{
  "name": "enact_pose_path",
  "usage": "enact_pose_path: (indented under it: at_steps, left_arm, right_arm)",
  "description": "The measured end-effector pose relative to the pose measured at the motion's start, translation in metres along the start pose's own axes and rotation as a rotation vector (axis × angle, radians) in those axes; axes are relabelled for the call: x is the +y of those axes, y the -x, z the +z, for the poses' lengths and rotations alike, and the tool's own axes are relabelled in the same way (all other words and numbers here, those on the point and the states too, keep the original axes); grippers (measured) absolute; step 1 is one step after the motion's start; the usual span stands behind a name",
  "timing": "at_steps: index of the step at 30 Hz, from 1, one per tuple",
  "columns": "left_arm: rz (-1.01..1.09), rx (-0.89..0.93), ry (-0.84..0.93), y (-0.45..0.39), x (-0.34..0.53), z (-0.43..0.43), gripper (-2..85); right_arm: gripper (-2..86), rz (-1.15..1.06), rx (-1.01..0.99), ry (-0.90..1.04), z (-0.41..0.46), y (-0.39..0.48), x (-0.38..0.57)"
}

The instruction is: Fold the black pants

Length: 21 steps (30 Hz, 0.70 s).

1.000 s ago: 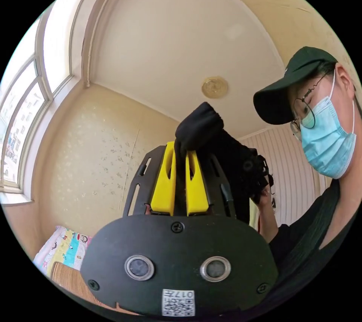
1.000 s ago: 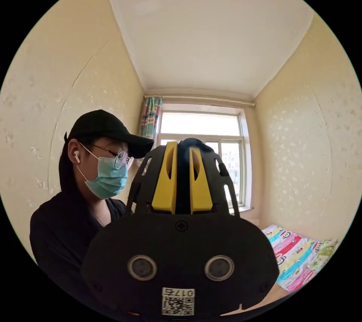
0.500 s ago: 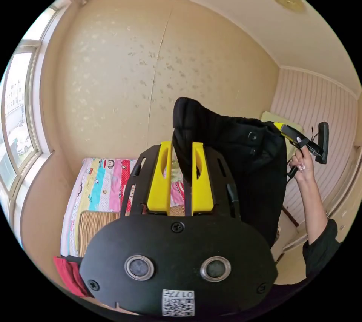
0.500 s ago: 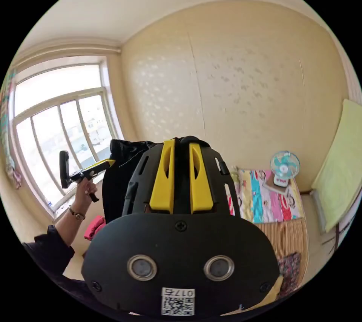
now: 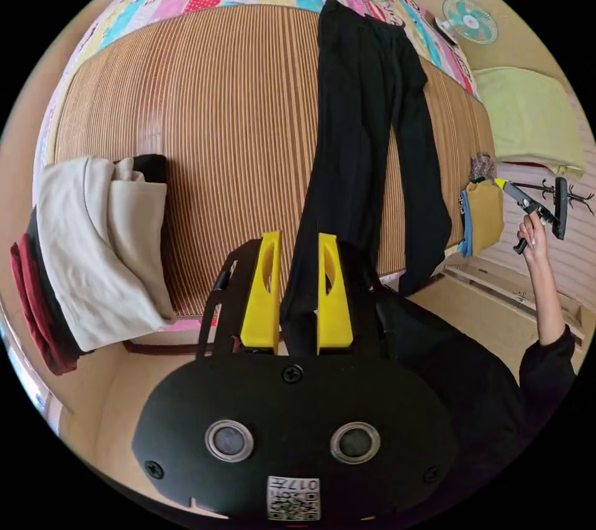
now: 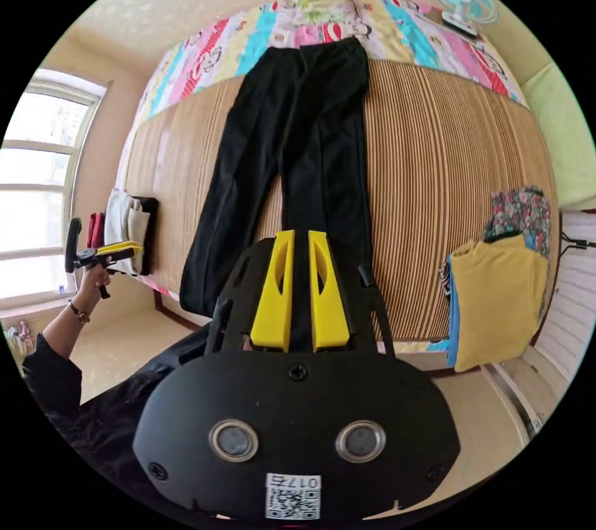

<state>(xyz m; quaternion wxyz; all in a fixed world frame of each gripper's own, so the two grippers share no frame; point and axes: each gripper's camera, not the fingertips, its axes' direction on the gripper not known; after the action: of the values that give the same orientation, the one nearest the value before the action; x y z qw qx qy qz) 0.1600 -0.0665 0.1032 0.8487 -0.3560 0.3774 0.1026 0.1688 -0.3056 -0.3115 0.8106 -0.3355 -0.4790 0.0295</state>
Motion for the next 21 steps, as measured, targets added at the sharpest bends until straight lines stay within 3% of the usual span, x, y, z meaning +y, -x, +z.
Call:
enact_pose_path:
  at_steps: [5,7,12,16,19,21]
  left_arm:
    - [-0.025,0.002,0.145,0.030,0.018,0.118,8.8]
    - [-0.071,-0.039,0.185,0.049,0.037,0.148,2.5]
    - [-0.295,0.027,0.094,0.087,0.059,0.122,0.4]
    - [-0.310,0.046,0.093,0.107,0.080,0.093,0.3]
    - [-0.292,0.077,0.043,0.113,0.091,0.063,2.1]
    - [-0.251,0.093,0.025,0.107,0.088,0.045,3.4]
  right_arm:
    - [8.0,0.127,0.056,0.129,0.069,-0.070,0.059]
    - [9.2,0.192,0.056,0.139,0.077,-0.100,0.077]
    - [12.1,0.280,-0.077,0.142,0.084,-0.167,0.120]
    - [12.4,0.279,-0.216,0.128,0.099,-0.178,0.138]
    - [10.7,0.434,-0.353,0.015,0.099,-0.189,0.143]
    - [8.6,0.565,-0.350,0.046,0.108,-0.196,0.145]
